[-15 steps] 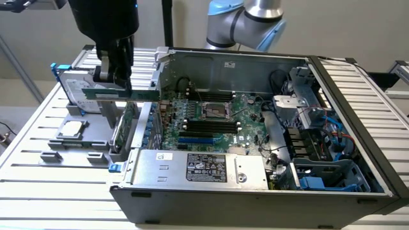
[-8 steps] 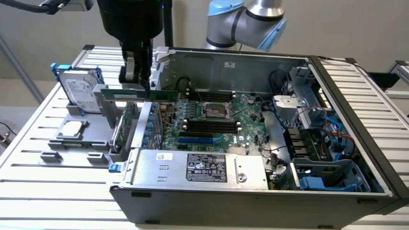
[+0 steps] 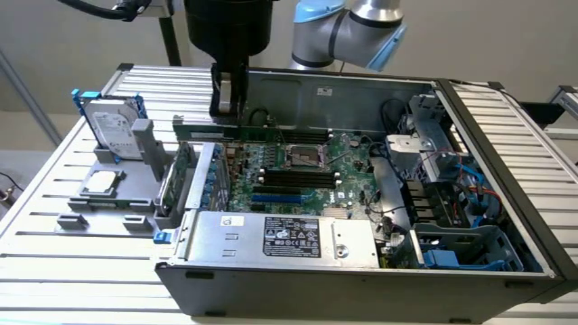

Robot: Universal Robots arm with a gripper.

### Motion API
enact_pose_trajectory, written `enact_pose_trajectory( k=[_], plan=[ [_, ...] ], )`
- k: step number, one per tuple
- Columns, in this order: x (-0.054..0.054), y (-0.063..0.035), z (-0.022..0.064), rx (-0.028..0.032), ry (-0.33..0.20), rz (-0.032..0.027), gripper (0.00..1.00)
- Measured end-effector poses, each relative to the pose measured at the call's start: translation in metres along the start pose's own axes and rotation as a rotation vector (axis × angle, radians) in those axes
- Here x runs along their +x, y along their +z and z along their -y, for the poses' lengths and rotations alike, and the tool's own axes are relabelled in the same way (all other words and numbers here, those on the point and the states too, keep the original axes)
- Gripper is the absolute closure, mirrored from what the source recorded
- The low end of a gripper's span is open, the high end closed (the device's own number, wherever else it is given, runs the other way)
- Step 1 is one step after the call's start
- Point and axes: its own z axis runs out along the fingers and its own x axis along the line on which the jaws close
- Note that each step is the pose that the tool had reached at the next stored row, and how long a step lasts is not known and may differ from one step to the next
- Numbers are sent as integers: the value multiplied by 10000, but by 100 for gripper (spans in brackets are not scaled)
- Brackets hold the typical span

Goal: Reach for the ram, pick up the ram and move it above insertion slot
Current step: 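Pick up the ram and move it above insertion slot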

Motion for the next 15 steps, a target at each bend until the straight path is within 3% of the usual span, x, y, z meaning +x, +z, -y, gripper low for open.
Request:
enact_pose_trajectory(
  k=[15],
  plan=[
    [-359,34,509,0,0,-5,87]
  ],
)
